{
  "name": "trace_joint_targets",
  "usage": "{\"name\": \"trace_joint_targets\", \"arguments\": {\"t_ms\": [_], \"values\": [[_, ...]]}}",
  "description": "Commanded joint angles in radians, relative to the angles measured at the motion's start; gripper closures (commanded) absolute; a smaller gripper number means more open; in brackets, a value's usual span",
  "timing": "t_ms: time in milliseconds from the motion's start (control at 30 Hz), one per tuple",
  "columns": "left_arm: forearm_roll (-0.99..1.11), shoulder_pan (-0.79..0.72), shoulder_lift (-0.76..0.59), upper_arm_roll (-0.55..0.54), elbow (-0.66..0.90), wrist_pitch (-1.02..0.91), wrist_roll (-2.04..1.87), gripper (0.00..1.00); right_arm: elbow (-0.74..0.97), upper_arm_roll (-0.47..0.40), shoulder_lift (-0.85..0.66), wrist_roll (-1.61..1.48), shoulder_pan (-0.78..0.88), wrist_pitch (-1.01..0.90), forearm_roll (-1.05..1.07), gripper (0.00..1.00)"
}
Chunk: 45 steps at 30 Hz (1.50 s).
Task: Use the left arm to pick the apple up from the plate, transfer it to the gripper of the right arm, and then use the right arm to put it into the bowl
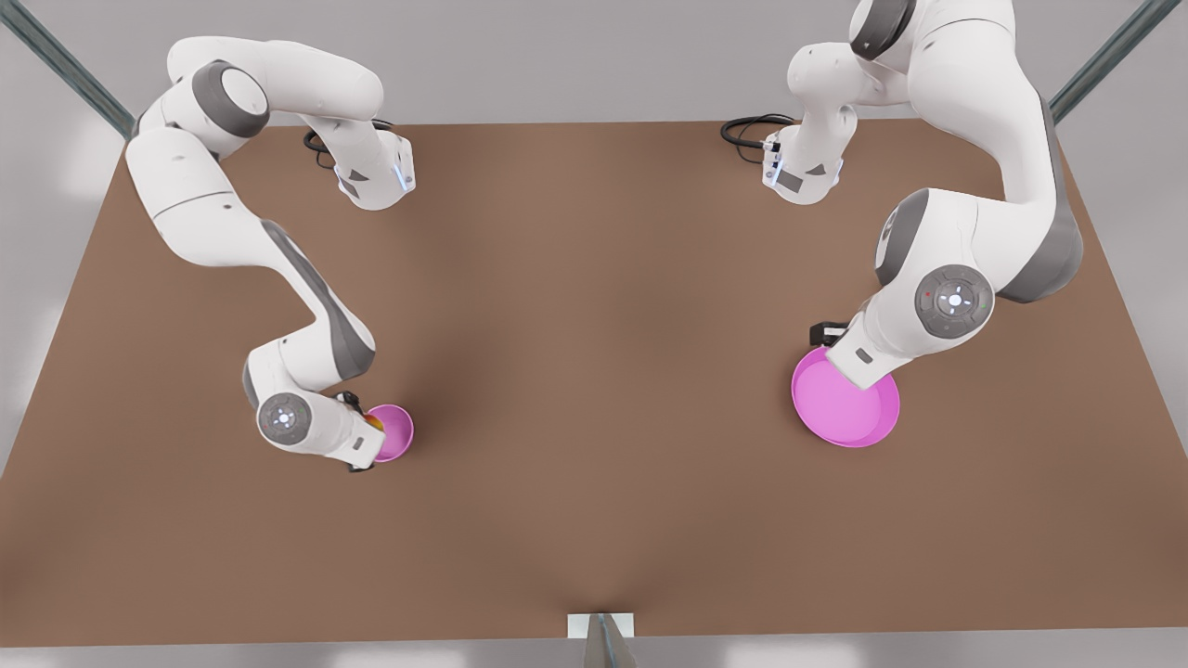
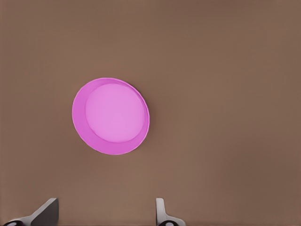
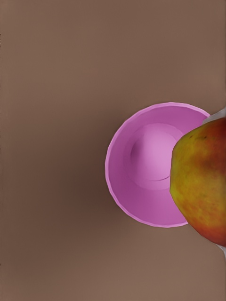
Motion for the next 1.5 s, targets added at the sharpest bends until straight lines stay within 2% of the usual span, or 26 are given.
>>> {"name": "trace_joint_targets", "arguments": {"t_ms": [0, 233, 267, 300, 600, 667, 733, 833, 933, 967, 1000, 1033, 1067, 1100, 1200, 1300, 1467], "values": [[0.001, 0.000, -0.001, 0.000, 0.000, -0.007, -0.094, 0.00, -0.015, 0.002, -0.002, 0.272, 0.000, 0.059, 0.006, 0.35], [0.001, 0.000, 0.000, 0.000, 0.000, -0.007, -0.094, 0.00, -0.063, 0.005, -0.009, 0.272, -0.013, 0.101, 0.006, 0.35], [0.002, 0.000, 0.000, 0.000, 0.000, -0.007, -0.094, 0.00, -0.065, 0.003, -0.009, 0.272, -0.014, 0.106, 0.006, 0.31], [0.001, 0.000, 0.000, 0.000, 0.000, -0.007, -0.094, 0.00, -0.065, 0.003, -0.008, 0.272, -0.016, 0.108, 0.006, 0.00], [0.002, -0.001, 0.000, 0.000, 0.005, -0.004, -0.092, 0.00, -0.045, 0.005, -0.035, 0.350, -0.014, 0.085, 0.006, 0.00], [0.002, -0.001, 0.000, 0.000, 0.005, -0.004, -0.092, 0.00, 0.095, 0.005, -0.048, 0.683, 0.015, -0.190, 0.004, 0.00], [0.002, -0.001, 0.000, 0.000, 0.003, -0.006, -0.092, 0.00, 0.205, 0.000, -0.005, 0.726, 0.014, -0.299, 0.014, 0.00], [0.002, -0.001, 0.000, 0.000, 0.003, -0.006, -0.094, 0.00, 0.307, -0.012, -0.020, 0.732, 0.006, -0.454, 0.096, 0.00], [0.002, -0.001, 0.000, 0.000, 0.003, -0.007, -0.094, 0.00, 0.362, -0.014, -0.066, 0.953, 0.037, -0.652, 0.086, 0.00], [0.002, -0.001, 0.000, 0.000, 0.003, -0.006, -0.094, 0.00, 0.379, -0.031, -0.089, 0.955, 0.058, -0.672, 0.080, 0.00], [0.002, -0.001, 0.000, 0.000, 0.003, -0.007, -0.094, 0.00, 0.374, -0.208, -0.183, 0.964, 0.205, -0.670, 0.104, 0.00], [0.001, -0.001, 0.000, 0.000, 0.003, -0.007, -0.094, 0.00, 0.360, -0.544, -0.296, 1.008, 0.441, -0.664, 0.297, 0.00], [0.002, -0.001, 0.000, 0.000, 0.003, -0.007, -0.094, 0.00, 0.282, -0.692, -0.403, 1.155, 0.552, -0.649, 0.383, 0.00], [0.002, -0.003, 0.000, 0.000, 0.003, -0.006, -0.094, 0.00, 0.224, -0.692, -0.463, 1.263, 0.552, -0.649, 0.386, 0.00], [0.001, -0.003, 0.000, 0.000, 0.003, -0.007, -0.094, 0.00, 0.100, -0.695, -0.612, 1.320, 0.503, -0.626, 0.391, 0.00], [0.001, -0.003, 0.000, 0.000, 0.003, -0.007, -0.094, 0.00, 0.052, -0.695, -0.683, 1.318, 0.475, -0.615, 0.399, 0.00], [0.001, -0.003, 0.000, -0.002, 0.003, -0.007, -0.094, 0.00, 0.040, -0.695, -0.698, 1.351, 0.461, -0.633, 0.416, 0.00]]}}
